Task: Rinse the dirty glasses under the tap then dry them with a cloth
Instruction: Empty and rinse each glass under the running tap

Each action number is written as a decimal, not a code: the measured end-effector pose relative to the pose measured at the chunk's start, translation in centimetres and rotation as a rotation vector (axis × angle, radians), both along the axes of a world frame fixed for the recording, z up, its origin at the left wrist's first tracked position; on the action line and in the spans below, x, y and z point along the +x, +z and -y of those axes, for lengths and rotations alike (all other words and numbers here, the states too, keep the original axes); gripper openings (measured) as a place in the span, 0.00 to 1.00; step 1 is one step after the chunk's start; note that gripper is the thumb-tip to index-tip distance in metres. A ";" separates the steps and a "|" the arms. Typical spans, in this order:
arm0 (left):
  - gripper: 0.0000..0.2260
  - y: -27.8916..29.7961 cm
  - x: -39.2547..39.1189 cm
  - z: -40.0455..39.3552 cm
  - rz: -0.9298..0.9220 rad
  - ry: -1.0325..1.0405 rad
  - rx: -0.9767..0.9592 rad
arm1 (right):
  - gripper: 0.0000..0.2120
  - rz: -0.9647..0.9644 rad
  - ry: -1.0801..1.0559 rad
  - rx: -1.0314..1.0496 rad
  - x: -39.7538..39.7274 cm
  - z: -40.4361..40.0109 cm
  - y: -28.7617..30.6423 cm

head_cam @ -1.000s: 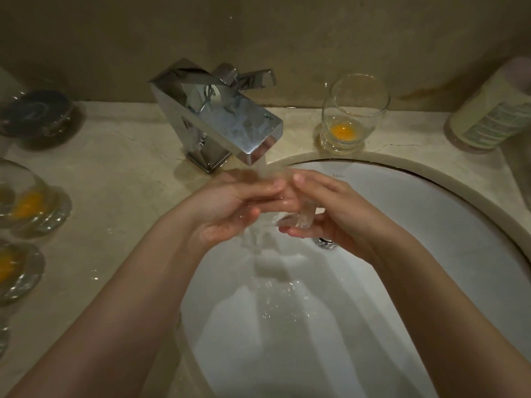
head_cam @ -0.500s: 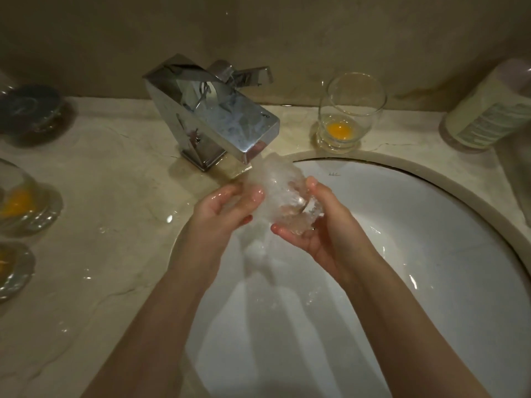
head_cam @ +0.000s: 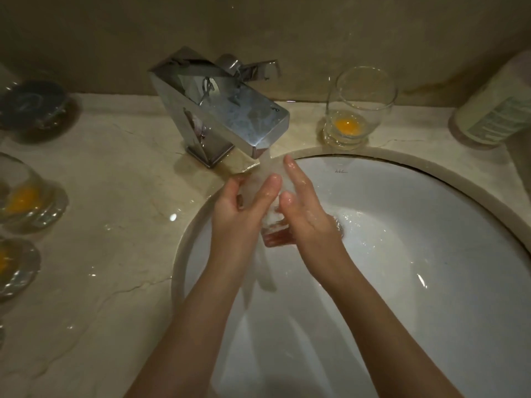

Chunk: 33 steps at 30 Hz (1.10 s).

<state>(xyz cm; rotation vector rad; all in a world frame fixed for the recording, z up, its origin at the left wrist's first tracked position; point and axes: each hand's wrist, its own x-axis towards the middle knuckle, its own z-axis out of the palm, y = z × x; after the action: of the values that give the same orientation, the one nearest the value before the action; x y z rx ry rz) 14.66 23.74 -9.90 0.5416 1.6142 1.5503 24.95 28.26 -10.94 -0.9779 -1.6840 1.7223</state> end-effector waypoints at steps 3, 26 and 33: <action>0.25 -0.4 0.3 -0.5 0.219 0.069 0.060 | 0.25 -0.241 0.019 -0.409 -0.7 0.2 0.5; 0.17 -0.4 0.8 -1.2 -0.085 0.089 -0.020 | 0.18 0.048 0.020 0.160 -0.5 0.8 0.6; 0.39 -0.8 0.1 -1.4 0.429 0.055 -0.013 | 0.16 -0.232 0.003 -0.334 -0.5 0.3 1.0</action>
<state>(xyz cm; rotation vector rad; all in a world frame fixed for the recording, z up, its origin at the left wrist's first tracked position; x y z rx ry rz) 14.73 25.16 -10.75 0.1414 1.3153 1.5671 24.43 27.98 -9.92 -0.8736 -1.2785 2.0740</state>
